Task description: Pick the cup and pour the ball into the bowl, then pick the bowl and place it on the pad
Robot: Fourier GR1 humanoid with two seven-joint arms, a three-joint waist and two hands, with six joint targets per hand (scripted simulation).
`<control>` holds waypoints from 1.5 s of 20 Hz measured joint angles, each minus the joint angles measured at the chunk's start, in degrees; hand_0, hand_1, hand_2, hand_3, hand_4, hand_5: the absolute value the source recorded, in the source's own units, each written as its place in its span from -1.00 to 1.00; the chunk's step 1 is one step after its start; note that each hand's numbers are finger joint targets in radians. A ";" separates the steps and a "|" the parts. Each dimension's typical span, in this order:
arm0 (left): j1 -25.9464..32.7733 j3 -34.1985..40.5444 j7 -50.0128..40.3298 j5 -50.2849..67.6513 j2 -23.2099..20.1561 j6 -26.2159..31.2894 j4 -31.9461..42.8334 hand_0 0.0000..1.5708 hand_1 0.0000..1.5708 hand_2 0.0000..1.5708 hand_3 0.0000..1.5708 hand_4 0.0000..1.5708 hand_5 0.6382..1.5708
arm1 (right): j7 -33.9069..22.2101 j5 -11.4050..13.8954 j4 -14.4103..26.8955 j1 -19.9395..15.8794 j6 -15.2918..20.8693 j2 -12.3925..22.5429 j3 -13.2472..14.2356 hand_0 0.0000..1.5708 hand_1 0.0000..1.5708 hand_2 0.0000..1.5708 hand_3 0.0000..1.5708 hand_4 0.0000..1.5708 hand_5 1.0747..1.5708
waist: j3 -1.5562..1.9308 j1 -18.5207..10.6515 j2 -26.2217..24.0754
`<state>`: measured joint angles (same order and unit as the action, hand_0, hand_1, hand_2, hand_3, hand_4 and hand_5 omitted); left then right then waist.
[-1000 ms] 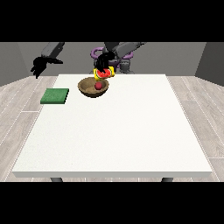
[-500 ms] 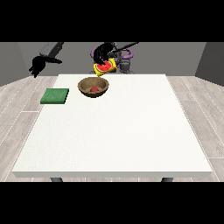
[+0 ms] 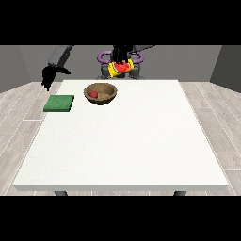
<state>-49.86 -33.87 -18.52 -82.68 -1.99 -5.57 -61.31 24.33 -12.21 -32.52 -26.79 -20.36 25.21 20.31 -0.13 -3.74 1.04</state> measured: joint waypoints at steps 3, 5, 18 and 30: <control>2.77 7.35 1.69 6.62 -2.79 -4.81 -2.80 -0.53 -0.53 1.00 1.00 0.10 0.99 | -0.17 -0.29 -0.32 1.05 0.96 -0.70 0.24 -1.00 -1.00 -1.00 -1.00 -0.39 0.96 | -0.06 -1.87 -0.23; 4.96 11.80 3.59 11.97 -3.79 -6.79 -3.95 0.09 0.09 1.00 0.98 0.18 0.97 | -0.25 -0.50 -0.80 1.18 1.70 -0.99 0.45 -1.00 -1.00 -1.00 -1.00 -0.48 0.94 | -0.07 -2.62 0.49; 13.61 34.84 25.14 51.22 0.25 -10.09 -5.28 -1.00 -1.00 -1.00 -1.00 -1.00 0.94 | -1.20 -1.05 -6.87 -1.24 4.50 -7.72 -1.88 -1.00 -1.00 -1.00 -1.00 -0.52 0.97 | -0.17 -0.14 10.87; 15.86 41.07 33.28 63.94 0.60 -5.97 2.97 -1.00 -1.00 -1.00 -1.00 -1.00 0.93 | -4.81 2.19 -10.17 1.20 8.65 -14.60 -8.02 -1.00 -1.00 -1.00 -1.00 -0.88 0.88 | 0.11 4.78 7.27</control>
<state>-34.00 7.21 14.75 -18.74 -1.38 -11.53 -58.33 19.52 -10.02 -42.69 -25.58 -11.71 10.61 12.30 -0.02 1.04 8.31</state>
